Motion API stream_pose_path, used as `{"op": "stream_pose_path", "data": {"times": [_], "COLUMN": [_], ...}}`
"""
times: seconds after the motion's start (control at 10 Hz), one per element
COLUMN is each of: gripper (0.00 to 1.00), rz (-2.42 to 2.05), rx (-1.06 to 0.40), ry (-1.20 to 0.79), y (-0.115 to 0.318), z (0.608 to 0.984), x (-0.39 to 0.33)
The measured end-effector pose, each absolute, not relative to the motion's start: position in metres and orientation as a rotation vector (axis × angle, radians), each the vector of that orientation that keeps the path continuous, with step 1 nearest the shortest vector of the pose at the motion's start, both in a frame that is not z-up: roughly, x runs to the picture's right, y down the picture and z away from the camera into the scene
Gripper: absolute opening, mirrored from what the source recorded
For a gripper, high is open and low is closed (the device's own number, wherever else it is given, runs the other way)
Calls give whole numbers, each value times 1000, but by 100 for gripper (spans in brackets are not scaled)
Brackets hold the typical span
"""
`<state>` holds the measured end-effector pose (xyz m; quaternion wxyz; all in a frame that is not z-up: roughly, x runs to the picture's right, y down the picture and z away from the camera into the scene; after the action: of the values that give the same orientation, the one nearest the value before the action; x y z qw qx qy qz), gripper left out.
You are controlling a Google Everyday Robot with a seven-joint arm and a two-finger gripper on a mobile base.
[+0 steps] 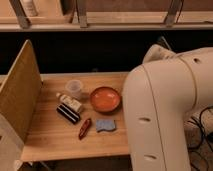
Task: Place the pepper in the ceramic bowl
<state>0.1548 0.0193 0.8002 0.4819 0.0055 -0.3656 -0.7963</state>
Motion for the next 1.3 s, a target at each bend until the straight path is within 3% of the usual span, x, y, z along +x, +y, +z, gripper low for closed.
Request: {"op": "stream_pose_path", "data": {"times": [1.3], "gripper": [80], "rz": [-1946], "rx": [-25], "ry": [-888], "y": [22], "z": [800], "x": [158]}}
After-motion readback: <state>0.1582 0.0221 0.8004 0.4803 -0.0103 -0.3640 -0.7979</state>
